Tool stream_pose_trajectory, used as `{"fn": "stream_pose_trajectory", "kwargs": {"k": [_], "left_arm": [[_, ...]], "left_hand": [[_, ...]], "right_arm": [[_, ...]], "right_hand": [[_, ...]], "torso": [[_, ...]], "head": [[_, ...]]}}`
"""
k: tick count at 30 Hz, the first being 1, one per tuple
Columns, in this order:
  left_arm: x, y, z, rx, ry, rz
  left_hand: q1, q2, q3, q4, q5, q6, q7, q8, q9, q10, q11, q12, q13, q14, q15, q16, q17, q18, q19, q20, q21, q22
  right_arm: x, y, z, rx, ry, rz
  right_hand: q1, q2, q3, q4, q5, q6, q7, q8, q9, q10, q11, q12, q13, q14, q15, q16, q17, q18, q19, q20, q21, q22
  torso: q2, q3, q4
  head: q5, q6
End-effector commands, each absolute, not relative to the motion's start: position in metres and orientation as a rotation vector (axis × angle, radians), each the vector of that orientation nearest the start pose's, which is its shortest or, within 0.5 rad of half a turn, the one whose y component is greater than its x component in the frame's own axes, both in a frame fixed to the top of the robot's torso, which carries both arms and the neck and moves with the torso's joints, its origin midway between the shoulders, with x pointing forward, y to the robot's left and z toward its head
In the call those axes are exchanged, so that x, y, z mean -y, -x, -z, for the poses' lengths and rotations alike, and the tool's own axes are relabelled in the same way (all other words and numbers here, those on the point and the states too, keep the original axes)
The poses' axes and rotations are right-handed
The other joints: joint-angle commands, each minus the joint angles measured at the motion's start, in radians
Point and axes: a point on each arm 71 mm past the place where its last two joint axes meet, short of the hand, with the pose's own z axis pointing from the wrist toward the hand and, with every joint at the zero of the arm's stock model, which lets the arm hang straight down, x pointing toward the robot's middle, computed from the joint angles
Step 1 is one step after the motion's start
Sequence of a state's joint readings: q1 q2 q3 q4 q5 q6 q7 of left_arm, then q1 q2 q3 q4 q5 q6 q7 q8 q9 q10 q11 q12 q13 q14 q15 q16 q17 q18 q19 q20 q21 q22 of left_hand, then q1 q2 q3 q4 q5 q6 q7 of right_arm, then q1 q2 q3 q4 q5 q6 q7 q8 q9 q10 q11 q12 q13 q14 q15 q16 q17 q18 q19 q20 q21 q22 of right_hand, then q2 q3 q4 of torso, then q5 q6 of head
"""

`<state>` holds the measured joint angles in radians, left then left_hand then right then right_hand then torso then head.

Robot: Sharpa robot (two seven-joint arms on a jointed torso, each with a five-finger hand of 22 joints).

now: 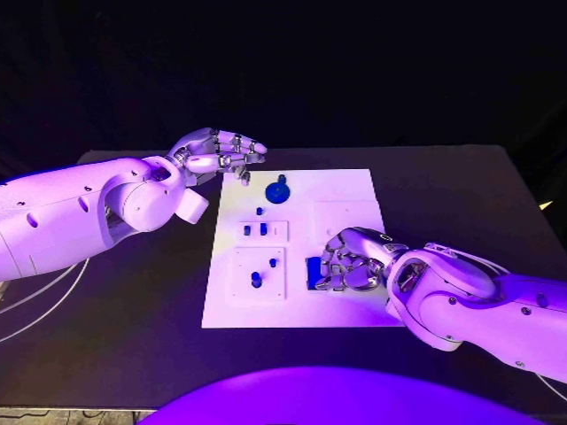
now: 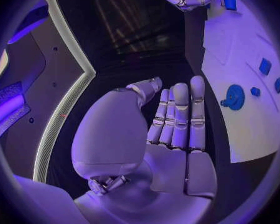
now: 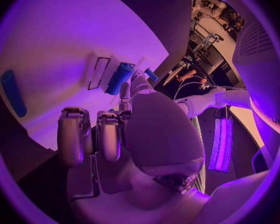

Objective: Assemble the parts on the task board

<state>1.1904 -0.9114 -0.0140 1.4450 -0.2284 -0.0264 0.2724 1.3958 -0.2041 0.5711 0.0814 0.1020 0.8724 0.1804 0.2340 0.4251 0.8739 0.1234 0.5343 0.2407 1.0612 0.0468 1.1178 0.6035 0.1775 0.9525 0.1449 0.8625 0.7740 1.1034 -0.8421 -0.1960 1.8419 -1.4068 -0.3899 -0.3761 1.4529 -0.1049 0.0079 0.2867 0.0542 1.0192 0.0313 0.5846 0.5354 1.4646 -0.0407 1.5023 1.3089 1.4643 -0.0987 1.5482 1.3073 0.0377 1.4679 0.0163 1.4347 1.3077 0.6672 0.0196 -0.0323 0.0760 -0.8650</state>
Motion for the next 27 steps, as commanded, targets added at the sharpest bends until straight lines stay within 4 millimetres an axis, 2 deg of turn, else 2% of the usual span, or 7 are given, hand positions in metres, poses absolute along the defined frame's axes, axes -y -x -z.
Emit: {"fn": "stream_pose_trajectory", "kwargs": {"k": [1,17,20,23,25,27], "left_arm": [[-0.247,-0.494,0.183,-1.676,0.891,1.559],[-0.248,-0.494,0.183,-1.677,0.893,1.557],[-0.248,-0.494,0.183,-1.678,0.893,1.557],[-0.248,-0.494,0.183,-1.677,0.893,1.556],[-0.248,-0.494,0.183,-1.677,0.894,1.555],[-0.248,-0.494,0.183,-1.677,0.894,1.555]], "left_hand": [[0.002,0.007,0.0,0.005,0.006,-0.003,0.001,0.001,0.0,-0.006,-0.001,0.003,-0.001,-0.001,0.003,-0.005,-0.001,0.007,0.006,-0.001,-0.003,-0.001],[0.002,0.009,0.001,0.005,0.006,-0.002,0.001,0.001,0.0,-0.006,-0.001,0.003,-0.001,-0.001,0.003,-0.005,-0.001,0.007,0.006,-0.001,-0.004,-0.001],[0.002,0.009,0.001,0.005,0.006,-0.002,0.001,0.001,0.0,-0.006,-0.001,0.003,-0.001,-0.001,0.003,-0.005,-0.001,0.007,0.006,-0.001,-0.004,-0.001],[0.002,0.009,0.001,0.005,0.006,-0.002,0.001,0.001,0.0,-0.006,-0.001,0.003,-0.001,-0.001,0.003,-0.005,-0.001,0.007,0.006,-0.001,-0.004,-0.001],[0.002,0.009,0.001,0.005,0.006,-0.002,0.001,0.001,0.0,-0.006,-0.001,0.003,-0.001,-0.001,0.003,-0.005,-0.001,0.007,0.006,-0.001,-0.004,-0.001],[0.003,0.009,0.001,0.005,0.006,-0.002,0.001,0.001,0.001,-0.006,-0.001,0.004,-0.001,-0.002,0.003,-0.005,-0.001,0.007,0.007,-0.001,-0.004,-0.001]], "right_arm": [[0.128,-0.373,0.251,-1.913,0.08,-0.728],[0.131,-0.372,0.251,-1.884,0.09,-0.738],[0.132,-0.372,0.248,-1.857,0.07,-0.786],[0.135,-0.37,0.246,-1.839,0.05,-0.851],[0.137,-0.37,0.244,-1.839,0.018,-0.904],[0.141,-0.369,0.244,-1.851,-0.036,-0.953]], "right_hand": [[0.019,0.01,0.017,-0.001,-0.001,-0.002,-0.005,0.006,0.002,0.072,0.0,0.004,0.22,0.095,0.0,-0.002,0.211,-0.014,0.072,-0.004,0.004,0.231],[0.029,0.013,0.031,0.002,-0.001,-0.003,-0.005,0.005,0.002,0.072,-0.001,0.005,0.221,0.095,-0.001,-0.003,0.21,-0.013,0.072,-0.005,0.001,0.231],[0.021,0.006,0.03,0.004,-0.001,-0.005,-0.003,0.004,0.002,0.069,0.001,-0.001,0.217,0.095,0.0,-0.004,0.208,-0.013,0.071,-0.005,-0.003,0.23],[0.013,0.0,0.034,0.005,-0.001,-0.013,0.001,0.0,0.001,0.058,0.004,-0.02,0.205,0.094,0.002,-0.006,0.203,-0.01,0.067,-0.004,-0.018,0.226],[-0.003,-0.003,0.043,0.004,-0.001,-0.048,0.018,-0.023,-0.007,0.049,0.017,-0.035,0.196,0.092,0.012,-0.009,0.197,-0.007,0.062,0.003,-0.039,0.221],[-0.011,-0.006,0.045,0.004,0.0,-0.06,0.026,-0.035,-0.011,0.045,0.024,-0.039,0.194,0.092,0.018,-0.011,0.195,-0.006,0.06,0.007,-0.046,0.219]], "torso": [[0.0,-0.0001,0.0001],[0.0,-0.0009,0.0001],[0.0,-0.0005,-0.0004],[-0.001,-0.0007,-0.0007],[-0.001,-0.0008,-0.0012],[-0.002,-0.0009,-0.001]], "head": [[0.0,0.0],[0.001,0.002],[0.001,0.002],[0.0,0.003],[-0.001,0.004],[-0.004,0.005]]}}
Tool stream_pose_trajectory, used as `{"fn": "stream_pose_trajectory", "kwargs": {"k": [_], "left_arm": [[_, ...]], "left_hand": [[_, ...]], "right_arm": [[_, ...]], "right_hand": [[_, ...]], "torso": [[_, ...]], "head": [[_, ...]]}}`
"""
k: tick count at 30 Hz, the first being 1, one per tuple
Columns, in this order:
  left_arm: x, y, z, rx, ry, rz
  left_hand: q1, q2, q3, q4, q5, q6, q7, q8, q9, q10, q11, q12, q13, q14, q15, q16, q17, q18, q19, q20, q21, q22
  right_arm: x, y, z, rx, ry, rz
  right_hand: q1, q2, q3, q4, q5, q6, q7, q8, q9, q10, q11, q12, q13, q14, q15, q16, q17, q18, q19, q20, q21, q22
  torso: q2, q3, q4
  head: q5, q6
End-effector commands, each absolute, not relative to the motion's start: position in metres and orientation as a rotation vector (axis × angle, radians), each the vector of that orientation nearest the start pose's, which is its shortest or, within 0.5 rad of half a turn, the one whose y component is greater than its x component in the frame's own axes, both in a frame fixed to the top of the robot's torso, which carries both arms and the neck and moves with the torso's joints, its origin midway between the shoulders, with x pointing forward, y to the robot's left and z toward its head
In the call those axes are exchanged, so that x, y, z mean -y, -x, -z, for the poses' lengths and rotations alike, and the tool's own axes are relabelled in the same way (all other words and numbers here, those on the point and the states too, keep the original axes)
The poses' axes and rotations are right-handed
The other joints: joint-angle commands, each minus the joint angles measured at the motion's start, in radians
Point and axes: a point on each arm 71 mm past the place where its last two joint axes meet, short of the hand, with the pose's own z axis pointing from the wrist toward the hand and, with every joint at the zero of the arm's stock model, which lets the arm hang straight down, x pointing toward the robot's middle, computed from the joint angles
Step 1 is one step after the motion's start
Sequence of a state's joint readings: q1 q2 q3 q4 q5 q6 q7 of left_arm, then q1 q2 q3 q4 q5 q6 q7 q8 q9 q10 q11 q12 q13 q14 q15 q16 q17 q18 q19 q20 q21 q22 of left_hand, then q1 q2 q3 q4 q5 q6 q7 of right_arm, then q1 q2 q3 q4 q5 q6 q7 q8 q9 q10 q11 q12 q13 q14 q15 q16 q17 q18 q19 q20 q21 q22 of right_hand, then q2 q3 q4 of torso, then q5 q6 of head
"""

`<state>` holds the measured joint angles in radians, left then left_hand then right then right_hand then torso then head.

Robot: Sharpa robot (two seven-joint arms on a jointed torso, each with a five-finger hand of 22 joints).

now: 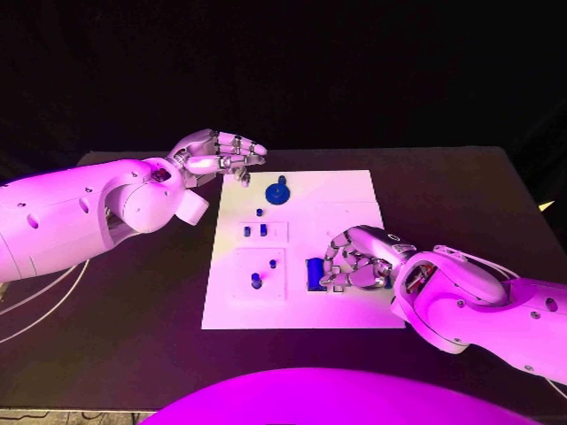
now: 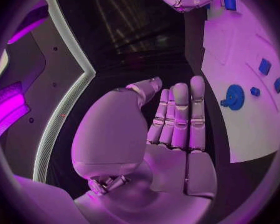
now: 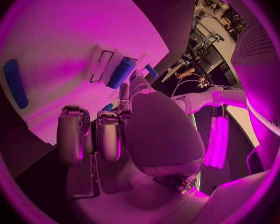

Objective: Assemble the parts on the task board

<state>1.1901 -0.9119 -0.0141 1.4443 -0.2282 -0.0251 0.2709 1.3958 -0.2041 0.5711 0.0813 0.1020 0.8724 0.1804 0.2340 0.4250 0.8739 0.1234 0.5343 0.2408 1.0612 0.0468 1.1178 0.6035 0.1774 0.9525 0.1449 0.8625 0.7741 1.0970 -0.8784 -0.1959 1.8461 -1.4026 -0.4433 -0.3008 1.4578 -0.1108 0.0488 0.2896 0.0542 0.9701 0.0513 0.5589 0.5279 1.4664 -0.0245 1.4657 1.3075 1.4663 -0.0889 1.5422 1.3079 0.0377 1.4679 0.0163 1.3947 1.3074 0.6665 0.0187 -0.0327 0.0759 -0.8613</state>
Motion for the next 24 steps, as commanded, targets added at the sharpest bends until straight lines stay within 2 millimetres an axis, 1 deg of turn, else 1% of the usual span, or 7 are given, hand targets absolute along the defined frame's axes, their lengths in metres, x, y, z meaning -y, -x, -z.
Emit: {"fn": "stream_pose_trajectory", "kwargs": {"k": [1,4,8,14,16,19,24], "left_arm": [[-0.248,-0.494,0.183,-1.677,0.894,1.555],[-0.248,-0.494,0.183,-1.677,0.894,1.554],[-0.248,-0.494,0.183,-1.677,0.894,1.554],[-0.247,-0.493,0.183,-1.676,0.893,1.556],[-0.247,-0.493,0.183,-1.674,0.892,1.559],[-0.246,-0.492,0.182,-1.671,0.891,1.562],[-0.246,-0.49,0.182,-1.671,0.89,1.567]], "left_hand": [[0.003,0.01,0.001,0.005,0.006,-0.002,0.001,0.001,0.001,-0.006,-0.001,0.004,-0.001,-0.002,0.003,-0.005,-0.001,0.007,0.007,-0.001,-0.004,-0.002],[0.003,0.01,0.001,0.005,0.006,-0.002,0.001,0.001,0.001,-0.006,-0.001,0.004,-0.001,-0.002,0.003,-0.005,-0.001,0.007,0.007,-0.001,-0.004,-0.002],[0.003,0.01,0.001,0.005,0.006,-0.002,0.001,0.001,0.001,-0.006,-0.001,0.004,-0.001,-0.002,0.003,-0.005,-0.001,0.007,0.007,-0.001,-0.004,-0.002],[0.004,0.009,0.001,0.005,0.006,-0.002,0.001,0.001,0.001,-0.006,-0.001,0.004,-0.001,-0.002,0.003,-0.005,-0.001,0.007,0.007,-0.001,-0.004,-0.002],[0.003,0.008,0.0,0.005,0.006,-0.003,0.002,0.001,0.0,-0.006,-0.001,0.004,-0.002,-0.002,0.003,-0.006,-0.001,0.007,0.007,-0.001,-0.005,-0.002],[0.003,0.007,0.0,0.005,0.005,-0.006,0.002,-0.001,0.0,-0.006,-0.001,0.004,-0.002,-0.002,0.003,-0.006,-0.001,0.007,0.007,-0.001,-0.005,-0.002],[0.002,0.007,0.0,0.006,0.006,-0.009,0.003,-0.002,-0.001,-0.006,0.0,0.005,-0.002,-0.003,0.003,-0.006,-0.001,0.007,0.007,-0.001,-0.006,-0.002]], "right_arm": [[0.143,-0.369,0.243,-1.858,-0.063,-0.975],[0.152,-0.369,0.24,-1.876,-0.148,-1.014],[0.167,-0.372,0.237,-1.899,-0.199,-0.99],[0.205,-0.376,0.235,-1.923,-0.174,-0.819],[0.219,-0.377,0.235,-1.925,-0.161,-0.747],[0.238,-0.376,0.235,-1.916,-0.149,-0.65],[0.261,-0.37,0.235,-1.874,-0.139,-0.53]], "right_hand": [[-0.028,-0.005,0.001,0.001,0.002,-0.025,0.015,-0.023,-0.008,0.038,0.016,-0.011,0.19,0.089,0.015,-0.007,0.19,-0.004,0.057,0.012,-0.019,0.217],[-0.046,-0.008,-0.006,0.001,0.011,-0.043,0.027,-0.04,-0.013,0.032,0.026,-0.019,0.185,0.088,0.024,-0.01,0.186,-0.001,0.054,0.021,-0.034,0.213],[-0.046,-0.003,-0.005,0.0,0.016,-0.05,0.03,-0.049,-0.016,0.032,0.03,-0.019,0.185,0.088,0.027,-0.009,0.187,-0.002,0.054,0.024,-0.031,0.214],[-0.049,0.004,-0.002,0.0,0.018,-0.061,0.038,-0.076,-0.028,0.032,0.036,-0.019,0.185,0.088,0.033,-0.01,0.186,-0.003,0.056,0.03,-0.026,0.215],[-0.056,0.004,-0.005,0.001,0.019,-0.065,0.044,-0.094,-0.038,0.031,0.041,-0.019,0.185,0.088,0.036,-0.01,0.187,-0.004,0.058,0.033,-0.02,0.217],[-0.061,0.004,-0.006,0.0,0.02,-0.069,0.049,-0.113,-0.049,0.03,0.045,-0.022,0.183,0.087,0.04,-0.01,0.185,-0.003,0.058,0.036,-0.021,0.217],[-0.081,0.0,-0.014,0.002,0.023,-0.06,0.052,-0.131,-0.06,0.027,0.049,-0.028,0.179,0.086,0.044,-0.013,0.179,-0.002,0.056,0.041,-0.028,0.215]], "torso": [[-0.001,-0.0002,-0.0002],[-0.001,0.0005,-0.0009],[-0.001,0.0004,-0.0009],[-0.002,-0.0026,-0.0017],[-0.001,-0.0014,-0.0018],[-0.001,-0.0019,-0.0029],[-0.001,-0.0025,-0.0026]], "head": [[-0.005,0.002],[-0.007,0.003],[-0.01,0.005],[-0.029,0.007],[-0.038,0.009],[-0.044,0.012],[-0.061,0.019]]}}
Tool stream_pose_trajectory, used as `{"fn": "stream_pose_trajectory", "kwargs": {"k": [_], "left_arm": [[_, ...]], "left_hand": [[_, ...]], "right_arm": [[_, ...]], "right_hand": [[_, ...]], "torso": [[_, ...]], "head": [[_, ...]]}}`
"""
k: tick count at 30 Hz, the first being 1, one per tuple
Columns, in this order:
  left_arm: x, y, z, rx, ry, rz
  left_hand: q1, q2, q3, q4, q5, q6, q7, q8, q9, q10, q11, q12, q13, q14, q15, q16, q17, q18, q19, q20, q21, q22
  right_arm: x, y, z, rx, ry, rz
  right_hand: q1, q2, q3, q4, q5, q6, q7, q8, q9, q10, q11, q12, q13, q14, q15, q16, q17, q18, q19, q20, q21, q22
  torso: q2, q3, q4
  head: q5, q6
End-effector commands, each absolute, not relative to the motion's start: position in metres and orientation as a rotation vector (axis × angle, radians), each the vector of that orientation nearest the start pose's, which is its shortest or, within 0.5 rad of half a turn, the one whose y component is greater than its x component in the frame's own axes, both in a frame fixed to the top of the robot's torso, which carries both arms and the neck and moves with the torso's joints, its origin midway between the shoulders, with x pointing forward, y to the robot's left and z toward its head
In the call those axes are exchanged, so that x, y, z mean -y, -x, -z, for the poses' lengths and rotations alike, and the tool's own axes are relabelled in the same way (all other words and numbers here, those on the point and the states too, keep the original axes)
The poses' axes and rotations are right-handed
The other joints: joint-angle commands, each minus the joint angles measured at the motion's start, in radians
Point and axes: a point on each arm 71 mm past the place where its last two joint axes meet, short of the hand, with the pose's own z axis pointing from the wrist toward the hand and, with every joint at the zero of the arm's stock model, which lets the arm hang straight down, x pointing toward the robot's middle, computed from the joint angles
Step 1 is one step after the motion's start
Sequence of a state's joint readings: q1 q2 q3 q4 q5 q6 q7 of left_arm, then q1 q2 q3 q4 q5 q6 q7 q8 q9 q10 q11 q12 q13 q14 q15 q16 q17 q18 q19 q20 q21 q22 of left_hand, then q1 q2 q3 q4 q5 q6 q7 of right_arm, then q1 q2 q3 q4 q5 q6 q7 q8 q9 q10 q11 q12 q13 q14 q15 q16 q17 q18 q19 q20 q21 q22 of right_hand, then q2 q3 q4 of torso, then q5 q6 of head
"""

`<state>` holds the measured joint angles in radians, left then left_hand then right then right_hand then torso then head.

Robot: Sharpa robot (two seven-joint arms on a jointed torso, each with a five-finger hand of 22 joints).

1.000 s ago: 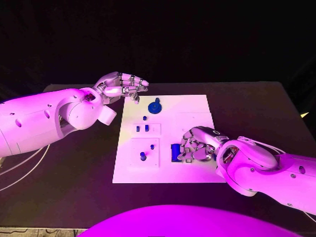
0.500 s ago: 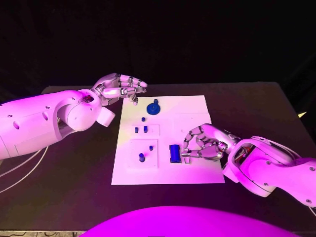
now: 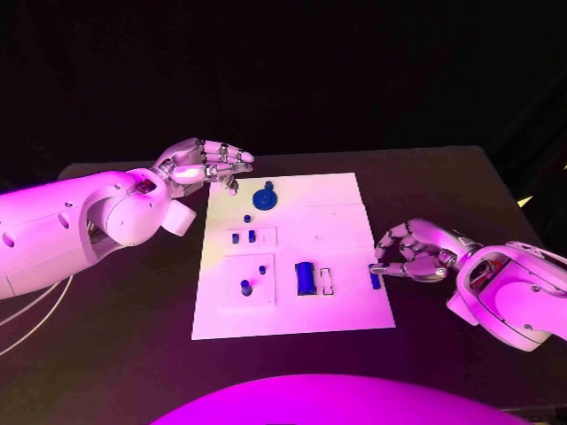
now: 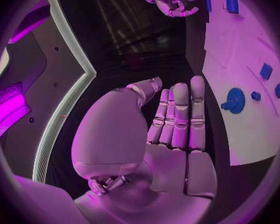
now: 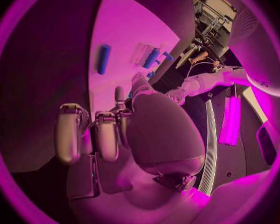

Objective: Assemble the parts on the task board

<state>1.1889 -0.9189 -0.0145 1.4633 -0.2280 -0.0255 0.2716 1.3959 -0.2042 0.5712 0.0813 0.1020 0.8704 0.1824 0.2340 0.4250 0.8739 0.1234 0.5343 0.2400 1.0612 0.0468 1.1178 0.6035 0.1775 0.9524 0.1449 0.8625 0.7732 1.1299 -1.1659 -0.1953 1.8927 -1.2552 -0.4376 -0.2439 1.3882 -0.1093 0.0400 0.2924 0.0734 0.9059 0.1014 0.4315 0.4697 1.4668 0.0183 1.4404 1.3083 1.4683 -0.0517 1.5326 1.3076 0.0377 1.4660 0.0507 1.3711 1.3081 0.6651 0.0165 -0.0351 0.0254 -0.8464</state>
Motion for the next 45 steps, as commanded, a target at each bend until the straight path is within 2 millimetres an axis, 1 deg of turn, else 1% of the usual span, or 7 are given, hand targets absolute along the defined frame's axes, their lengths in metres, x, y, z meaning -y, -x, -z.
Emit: {"fn": "stream_pose_trajectory", "kwargs": {"k": [1,7,13,20,30,38,45], "left_arm": [[-0.246,-0.489,0.182,-1.67,0.892,1.568],[-0.246,-0.489,0.182,-1.669,0.901,1.572],[-0.247,-0.489,0.182,-1.672,0.904,1.572],[-0.25,-0.488,0.183,-1.675,0.907,1.565],[-0.252,-0.489,0.183,-1.676,0.909,1.561],[-0.252,-0.489,0.184,-1.677,0.91,1.561],[-0.253,-0.488,0.184,-1.682,0.911,1.56]], "left_hand": [[0.002,0.007,0.0,0.006,0.006,-0.007,0.001,-0.002,-0.001,-0.006,0.0,0.005,-0.001,-0.003,0.003,-0.006,-0.001,0.007,0.007,-0.001,-0.006,-0.001],[0.001,0.007,-0.001,0.007,0.006,-0.007,0.001,-0.003,-0.001,-0.006,0.0,0.005,-0.001,-0.003,0.003,-0.006,-0.001,0.007,0.007,-0.001,-0.006,-0.002],[0.001,0.007,-0.001,0.007,0.006,-0.007,0.001,-0.002,-0.001,-0.006,0.0,0.005,-0.001,-0.003,0.004,-0.006,-0.001,0.007,0.007,-0.001,-0.006,-0.002],[0.001,0.008,-0.001,0.007,0.006,-0.006,0.001,-0.002,-0.001,-0.006,0.0,0.005,-0.001,-0.003,0.004,-0.006,-0.001,0.007,0.007,0.0,-0.007,-0.002],[0.001,0.008,-0.001,0.007,0.006,-0.006,0.001,-0.002,-0.001,-0.006,0.0,0.005,-0.001,-0.003,0.004,-0.006,-0.001,0.007,0.007,0.0,-0.007,-0.002],[0.002,0.009,0.0,0.007,0.006,-0.004,0.0,-0.001,0.0,-0.006,0.0,0.006,-0.002,-0.003,0.003,-0.006,-0.001,0.007,0.007,0.0,-0.007,-0.002],[0.002,0.009,0.0,0.008,0.006,-0.003,0.0,0.0,0.0,-0.006,0.0,0.006,-0.002,-0.003,0.003,-0.006,-0.001,0.007,0.007,0.0,-0.007,-0.002]], "right_arm": [[0.264,-0.369,0.235,-1.867,-0.137,-0.512],[0.269,-0.363,0.242,-1.861,-0.132,-0.455],[0.261,-0.36,0.254,-1.89,-0.143,-0.457],[0.251,-0.359,0.264,-1.913,-0.149,-0.469],[0.24,-0.36,0.272,-1.916,-0.127,-0.468],[0.235,-0.363,0.275,-1.903,-0.082,-0.43],[0.23,-0.366,0.278,-1.881,-0.027,-0.367]], "right_hand": [[-0.013,-0.002,-0.006,-0.001,0.004,0.008,0.002,-0.004,-0.003,0.026,0.006,-0.004,0.178,0.084,0.007,-0.004,0.179,-0.002,0.058,0.007,-0.004,0.214],[-0.029,-0.006,-0.011,0.0,0.002,0.028,-0.003,-0.006,-0.006,0.028,0.003,-0.001,0.179,0.084,0.005,-0.004,0.18,-0.003,0.06,0.007,0.002,0.216],[-0.076,0.007,-0.015,0.002,0.011,0.049,-0.009,-0.01,-0.01,0.03,-0.002,0.001,0.18,0.085,0.001,-0.003,0.182,-0.003,0.061,0.005,0.005,0.217],[-0.08,0.012,-0.013,0.0,0.017,0.058,-0.012,-0.008,-0.01,0.032,-0.004,0.004,0.182,0.085,-0.001,-0.002,0.184,-0.004,0.062,0.004,0.008,0.218],[-0.058,0.013,-0.002,-0.004,0.019,0.076,-0.02,-0.003,-0.009,0.035,-0.012,0.008,0.184,0.086,-0.007,-0.001,0.186,-0.005,0.064,-0.001,0.013,0.219],[-0.006,0.003,0.016,-0.008,0.011,0.082,-0.025,-0.003,-0.01,0.034,-0.017,0.007,0.183,0.086,-0.012,-0.001,0.186,-0.005,0.065,-0.007,0.015,0.22],[0.004,-0.005,0.017,-0.008,0.01,0.082,-0.025,-0.003,-0.01,0.034,-0.017,0.006,0.183,0.085,-0.012,-0.002,0.184,-0.005,0.064,-0.007,0.013,0.219]], "torso": [[0.0,-0.0001,-0.0011],[-0.002,-0.0008,-0.003],[0.0,-0.0003,-0.0006],[0.0,-0.0001,-0.0014],[0.0,0.0011,-0.0013],[0.0,-0.001,-0.0007],[0.001,-0.0005,-0.0003]], "head": [[-0.011,0.004],[-0.014,0.001],[-0.012,0.003],[-0.007,-0.001],[-0.003,-0.004],[-0.002,-0.005],[0.0,-0.006]]}}
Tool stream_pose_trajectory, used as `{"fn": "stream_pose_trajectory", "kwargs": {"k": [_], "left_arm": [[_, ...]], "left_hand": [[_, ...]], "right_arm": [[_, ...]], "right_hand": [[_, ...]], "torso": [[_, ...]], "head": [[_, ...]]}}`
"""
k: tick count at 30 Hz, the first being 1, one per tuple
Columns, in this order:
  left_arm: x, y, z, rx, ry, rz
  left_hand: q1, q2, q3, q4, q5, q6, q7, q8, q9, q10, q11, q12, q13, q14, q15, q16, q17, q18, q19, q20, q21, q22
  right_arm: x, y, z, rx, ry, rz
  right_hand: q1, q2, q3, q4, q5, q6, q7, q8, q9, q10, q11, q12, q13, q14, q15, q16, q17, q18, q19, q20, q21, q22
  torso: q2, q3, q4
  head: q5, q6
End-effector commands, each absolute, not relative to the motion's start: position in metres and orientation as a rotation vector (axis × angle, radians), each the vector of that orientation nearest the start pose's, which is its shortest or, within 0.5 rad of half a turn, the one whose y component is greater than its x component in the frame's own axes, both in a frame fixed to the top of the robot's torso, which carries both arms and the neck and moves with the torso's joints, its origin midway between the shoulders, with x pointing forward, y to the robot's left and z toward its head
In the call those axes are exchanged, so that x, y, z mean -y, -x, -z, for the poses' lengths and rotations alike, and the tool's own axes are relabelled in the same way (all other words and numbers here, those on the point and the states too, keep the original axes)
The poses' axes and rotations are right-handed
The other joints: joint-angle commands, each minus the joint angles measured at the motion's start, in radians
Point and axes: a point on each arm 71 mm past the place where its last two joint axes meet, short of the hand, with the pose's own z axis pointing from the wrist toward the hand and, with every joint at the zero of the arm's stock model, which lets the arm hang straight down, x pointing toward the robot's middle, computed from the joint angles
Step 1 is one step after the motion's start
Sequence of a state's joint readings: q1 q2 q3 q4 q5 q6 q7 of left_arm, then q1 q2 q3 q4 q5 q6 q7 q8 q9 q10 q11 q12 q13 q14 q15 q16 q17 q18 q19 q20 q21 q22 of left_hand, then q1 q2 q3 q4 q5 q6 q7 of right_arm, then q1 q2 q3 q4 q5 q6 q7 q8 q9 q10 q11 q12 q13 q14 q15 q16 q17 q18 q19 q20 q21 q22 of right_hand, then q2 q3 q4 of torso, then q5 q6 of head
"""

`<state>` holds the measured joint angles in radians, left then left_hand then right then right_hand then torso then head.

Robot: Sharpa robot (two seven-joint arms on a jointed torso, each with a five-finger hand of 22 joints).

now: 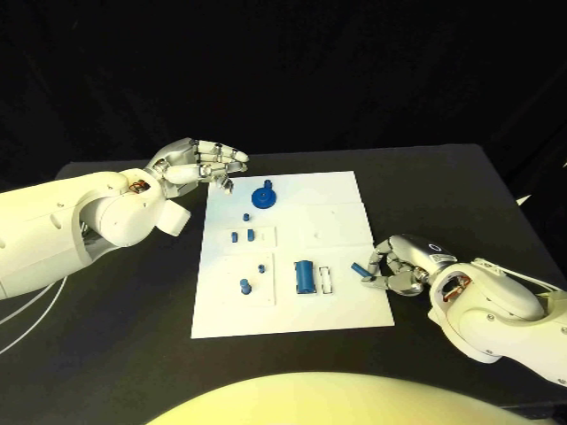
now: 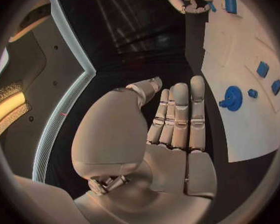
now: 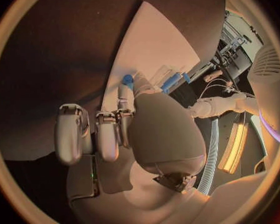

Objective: Assemble the parts on the task board

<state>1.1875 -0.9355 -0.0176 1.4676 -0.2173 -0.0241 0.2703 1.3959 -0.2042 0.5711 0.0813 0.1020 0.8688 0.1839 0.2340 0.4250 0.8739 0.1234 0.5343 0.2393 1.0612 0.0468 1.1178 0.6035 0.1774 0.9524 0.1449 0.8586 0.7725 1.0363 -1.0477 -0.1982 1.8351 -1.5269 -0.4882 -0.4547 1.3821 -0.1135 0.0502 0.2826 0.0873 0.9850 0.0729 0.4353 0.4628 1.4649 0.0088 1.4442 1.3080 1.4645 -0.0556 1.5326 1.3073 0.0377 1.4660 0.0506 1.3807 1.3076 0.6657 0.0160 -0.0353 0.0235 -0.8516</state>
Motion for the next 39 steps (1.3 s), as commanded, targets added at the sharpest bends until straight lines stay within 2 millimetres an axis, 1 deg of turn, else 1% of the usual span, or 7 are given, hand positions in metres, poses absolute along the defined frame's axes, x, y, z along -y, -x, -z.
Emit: {"fn": "stream_pose_trajectory", "kwargs": {"k": [1,14,21,22,24,29,39], "left_arm": [[-0.253,-0.488,0.184,-1.682,0.911,1.56],[-0.253,-0.487,0.184,-1.689,0.911,1.562],[-0.253,-0.487,0.184,-1.69,0.911,1.563],[-0.253,-0.487,0.184,-1.69,0.911,1.563],[-0.253,-0.487,0.184,-1.69,0.91,1.564],[-0.253,-0.487,0.184,-1.691,0.91,1.564],[-0.252,-0.487,0.184,-1.692,0.91,1.565]], "left_hand": [[0.002,0.009,0.0,0.008,0.006,-0.002,-0.001,0.0,0.0,-0.006,0.0,0.006,-0.001,-0.003,0.004,-0.006,-0.001,0.007,0.007,0.0,-0.003,-0.002],[-0.001,0.01,-0.001,0.01,0.006,-0.001,-0.001,0.0,0.0,-0.006,0.0,0.006,-0.001,-0.003,0.004,-0.006,-0.001,0.007,0.008,0.0,-0.004,-0.002],[-0.001,0.01,-0.001,0.011,0.006,-0.001,-0.001,0.0,0.0,-0.005,0.0,0.007,-0.001,-0.003,0.004,-0.006,-0.001,0.007,0.008,0.0,-0.004,-0.002],[-0.001,0.01,-0.001,0.011,0.006,-0.001,-0.001,0.0,0.0,-0.005,0.0,0.007,-0.001,-0.003,0.004,-0.006,-0.001,0.007,0.008,0.0,-0.004,-0.002],[-0.001,0.01,-0.001,0.011,0.006,-0.001,-0.001,0.0,0.0,-0.005,0.0,0.007,-0.001,-0.003,0.004,-0.006,-0.001,0.007,0.008,0.0,-0.004,-0.002],[0.0,0.011,0.0,0.01,0.006,-0.001,-0.002,0.001,0.0,-0.005,-0.001,0.007,-0.001,-0.003,0.004,-0.006,-0.001,0.007,0.008,0.0,-0.005,-0.002],[0.002,0.012,0.001,0.009,0.006,0.0,-0.002,0.001,0.001,-0.004,-0.001,0.008,-0.001,-0.003,0.003,-0.006,-0.001,0.007,0.008,0.0,-0.005,-0.003]], "right_arm": [[0.229,-0.366,0.278,-1.88,-0.024,-0.364],[0.222,-0.368,0.281,-1.895,0.016,-0.34],[0.217,-0.367,0.281,-1.905,0.027,-0.352],[0.217,-0.367,0.281,-1.905,0.027,-0.354],[0.216,-0.366,0.281,-1.904,0.025,-0.357],[0.214,-0.365,0.279,-1.899,0.016,-0.369],[0.209,-0.361,0.273,-1.888,-0.008,-0.408]], "right_hand": [[0.012,-0.003,0.007,0.002,-0.002,0.003,0.004,-0.007,-0.003,0.035,-0.007,0.001,0.183,0.089,-0.008,-0.004,0.182,-0.005,0.064,-0.007,0.002,0.219],[0.02,-0.016,0.017,0.008,0.061,-0.007,0.011,-0.022,-0.011,0.028,-0.001,-0.01,0.176,0.088,-0.004,-0.006,0.178,-0.003,0.061,-0.005,-0.011,0.216],[0.068,-0.043,0.145,0.003,0.423,0.01,0.007,-0.04,-0.023,0.028,-0.007,-0.009,0.178,0.088,-0.009,-0.006,0.18,-0.004,0.063,-0.009,-0.006,0.218],[0.098,-0.042,0.21,-0.013,0.422,0.015,0.008,-0.035,-0.019,0.029,-0.009,-0.008,0.178,0.088,-0.011,-0.006,0.18,-0.004,0.064,-0.013,-0.003,0.219],[0.108,-0.052,0.32,-0.026,0.327,0.015,0.01,-0.027,-0.008,0.03,-0.006,-0.007,0.179,0.088,-0.011,-0.005,0.182,-0.005,0.064,-0.013,0.0,0.22],[0.04,-0.097,0.468,-0.084,0.351,0.011,0.005,0.008,0.029,0.039,-0.01,0.001,0.184,0.089,-0.012,-0.004,0.185,-0.007,0.067,-0.013,0.011,0.222],[-0.022,-0.114,0.501,-0.117,0.324,0.008,-0.001,0.028,0.051,0.041,-0.014,0.002,0.185,0.089,-0.014,-0.004,0.185,-0.007,0.067,-0.014,0.014,0.222]], "torso": [[0.0,0.0,0.0],[0.0,-0.0004,-0.0008],[-0.001,0.0003,-0.0003],[-0.001,0.0003,-0.0001],[-0.001,0.0002,0.0001],[-0.001,0.0,-0.0002],[-0.001,0.0002,0.0003]], "head": [[0.002,0.0],[0.003,-0.004],[0.003,-0.005],[0.003,-0.005],[0.002,-0.006],[0.002,-0.006],[0.004,-0.009]]}}
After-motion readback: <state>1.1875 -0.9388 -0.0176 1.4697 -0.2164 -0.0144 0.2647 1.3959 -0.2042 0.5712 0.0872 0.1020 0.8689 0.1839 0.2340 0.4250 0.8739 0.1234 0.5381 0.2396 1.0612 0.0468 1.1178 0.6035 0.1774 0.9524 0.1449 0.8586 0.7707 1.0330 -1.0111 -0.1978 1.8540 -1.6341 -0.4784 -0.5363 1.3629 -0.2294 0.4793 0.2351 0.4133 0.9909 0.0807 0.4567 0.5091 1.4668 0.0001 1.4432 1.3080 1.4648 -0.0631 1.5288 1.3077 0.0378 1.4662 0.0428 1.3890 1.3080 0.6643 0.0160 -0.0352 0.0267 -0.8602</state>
